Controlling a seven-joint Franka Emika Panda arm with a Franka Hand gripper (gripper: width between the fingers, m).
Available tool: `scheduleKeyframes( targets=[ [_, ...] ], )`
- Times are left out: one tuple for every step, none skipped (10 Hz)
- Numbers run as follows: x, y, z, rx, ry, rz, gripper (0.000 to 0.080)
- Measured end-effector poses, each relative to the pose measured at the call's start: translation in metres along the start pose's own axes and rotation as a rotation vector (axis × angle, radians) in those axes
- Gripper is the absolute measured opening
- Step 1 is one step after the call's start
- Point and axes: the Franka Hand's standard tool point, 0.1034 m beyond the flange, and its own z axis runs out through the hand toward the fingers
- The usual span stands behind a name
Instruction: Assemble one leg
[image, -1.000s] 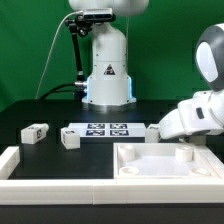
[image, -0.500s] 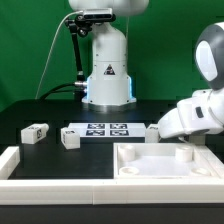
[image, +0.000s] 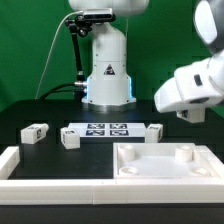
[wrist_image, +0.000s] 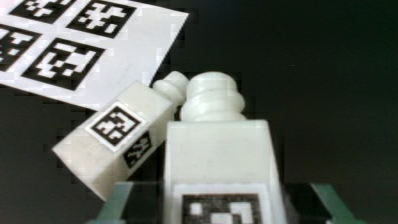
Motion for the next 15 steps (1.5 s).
scheduleKeyframes(
  targets=[
    [0.005, 0.000, 0.000, 0.002, 0.023, 0.000, 0.0285],
    [0.013, -0.001, -0.006, 0.004, 0.114, 0.002, 0.0285],
    [0.014, -0.001, -0.009, 0.002, 0.215, 0.006, 0.0285],
    [0.018, 0.001, -0.009, 0.002, 0.297, -0.001, 0.0285],
    [0.028, 0.004, -0.010, 0.005, 0.392, -0.011, 0.0287],
    [0.027, 0.006, -0.013, 0.005, 0.415, -0.008, 0.0287],
    [0.031, 0.007, -0.028, 0.007, 0.511, -0.006, 0.0287],
    [0.029, 0.009, -0.037, 0.005, 0.597, -0.004, 0.0287],
    [0.026, 0.010, -0.041, 0.004, 0.618, -0.003, 0.0287],
    [0.031, 0.010, -0.056, 0.005, 0.682, -0.002, 0.0287],
    [0.031, 0.010, -0.070, 0.006, 0.749, 0.001, 0.0287],
    [0.033, 0.009, -0.079, 0.010, 0.867, 0.006, 0.0287],
    [0.034, 0.008, -0.078, 0.011, 0.952, 0.003, 0.0287],
    [0.036, 0.007, -0.079, 0.014, 1.021, 0.001, 0.0287],
    [0.038, 0.007, -0.082, 0.020, 1.118, -0.002, 0.0287]
  ],
)
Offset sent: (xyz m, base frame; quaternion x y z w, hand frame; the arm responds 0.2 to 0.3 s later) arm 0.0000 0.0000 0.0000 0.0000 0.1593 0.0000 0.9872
